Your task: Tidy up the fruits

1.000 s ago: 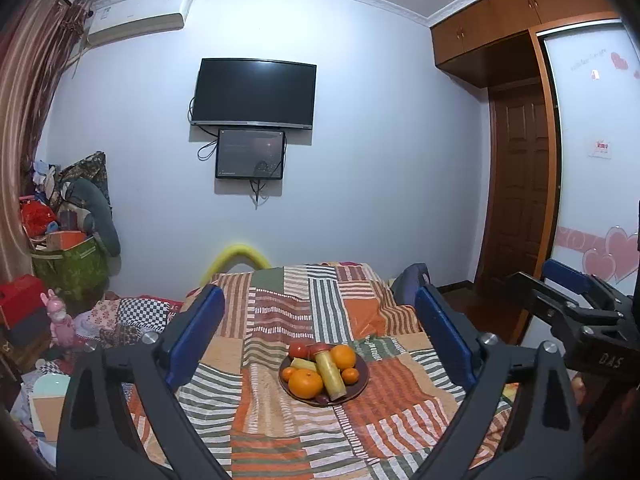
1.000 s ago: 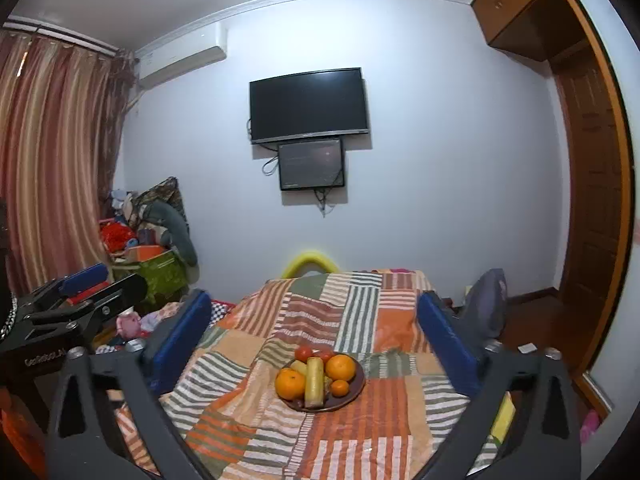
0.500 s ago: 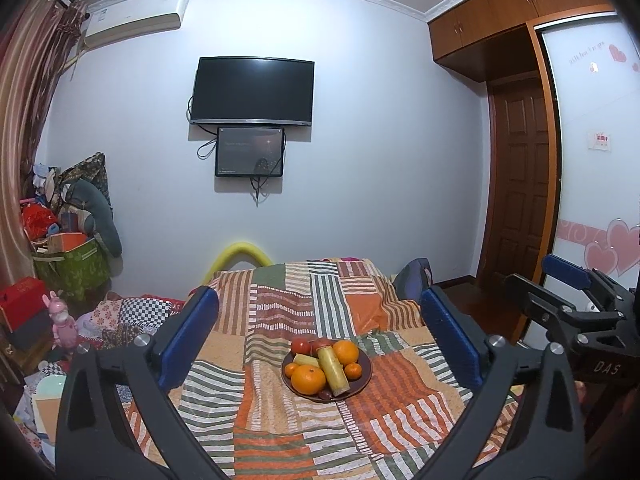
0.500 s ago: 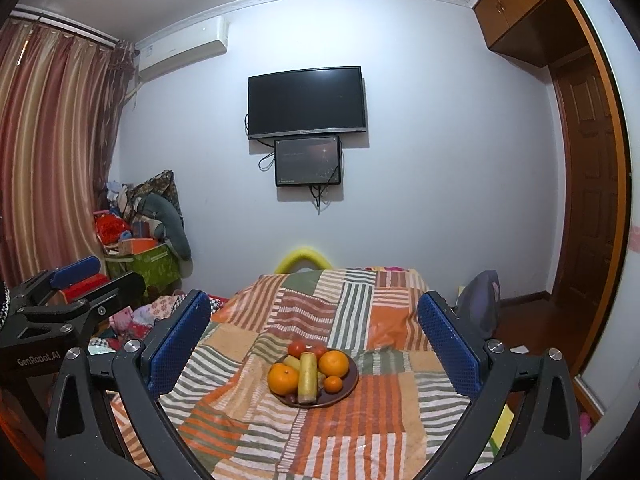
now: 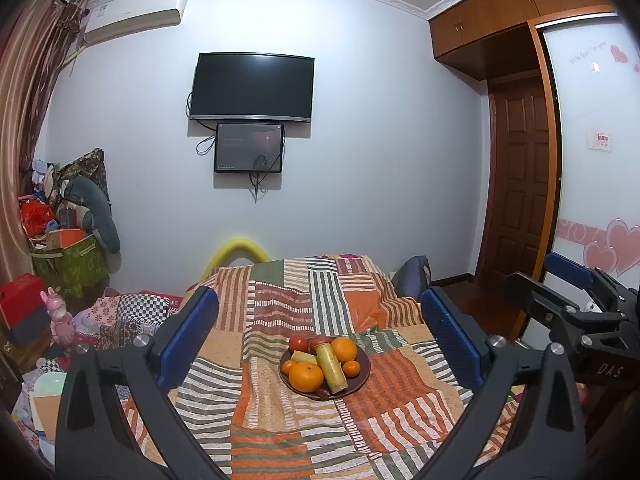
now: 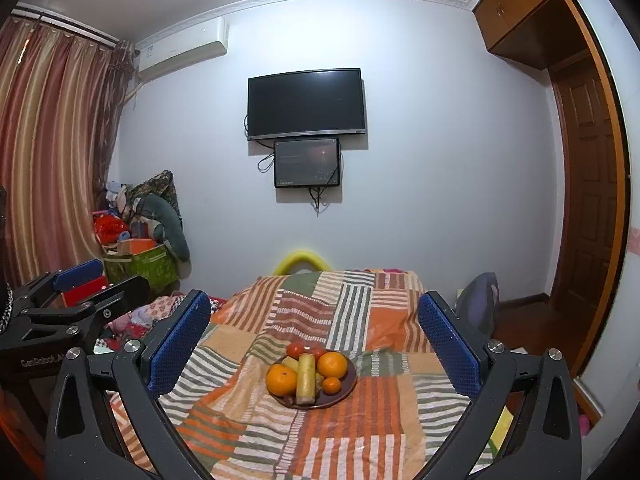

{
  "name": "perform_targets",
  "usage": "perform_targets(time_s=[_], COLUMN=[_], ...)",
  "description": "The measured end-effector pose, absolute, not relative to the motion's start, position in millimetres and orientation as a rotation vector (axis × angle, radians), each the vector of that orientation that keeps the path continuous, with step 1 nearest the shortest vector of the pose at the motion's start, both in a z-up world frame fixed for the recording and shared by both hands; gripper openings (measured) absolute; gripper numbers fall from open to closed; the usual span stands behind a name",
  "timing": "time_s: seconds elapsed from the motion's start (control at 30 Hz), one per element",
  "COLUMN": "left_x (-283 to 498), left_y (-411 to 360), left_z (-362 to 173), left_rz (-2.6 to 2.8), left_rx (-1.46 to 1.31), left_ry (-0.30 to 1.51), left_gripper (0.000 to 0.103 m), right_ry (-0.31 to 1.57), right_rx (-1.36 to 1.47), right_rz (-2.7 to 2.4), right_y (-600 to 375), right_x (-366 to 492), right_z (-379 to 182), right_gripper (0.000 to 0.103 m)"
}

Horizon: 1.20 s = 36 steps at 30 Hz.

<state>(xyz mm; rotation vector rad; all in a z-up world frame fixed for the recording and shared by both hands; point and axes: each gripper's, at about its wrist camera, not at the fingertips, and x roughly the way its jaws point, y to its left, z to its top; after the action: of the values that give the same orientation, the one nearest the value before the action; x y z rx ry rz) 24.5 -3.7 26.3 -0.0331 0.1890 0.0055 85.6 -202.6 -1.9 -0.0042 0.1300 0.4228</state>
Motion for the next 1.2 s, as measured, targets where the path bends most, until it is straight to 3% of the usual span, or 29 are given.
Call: perform_targets(time_s=[1.2], left_x=[25.1], left_y=[-7.4], left_z=[26.6], left_rz=[-0.009], left_rx=[-0.019], left_ry=[0.202], left_gripper=[0.103], right_ry=[0.146], right_rx=[0.013], right_rz=[0.438], right_y=[-206.2], right_x=[91.7], right_z=[-1.2], right_gripper=[0.103])
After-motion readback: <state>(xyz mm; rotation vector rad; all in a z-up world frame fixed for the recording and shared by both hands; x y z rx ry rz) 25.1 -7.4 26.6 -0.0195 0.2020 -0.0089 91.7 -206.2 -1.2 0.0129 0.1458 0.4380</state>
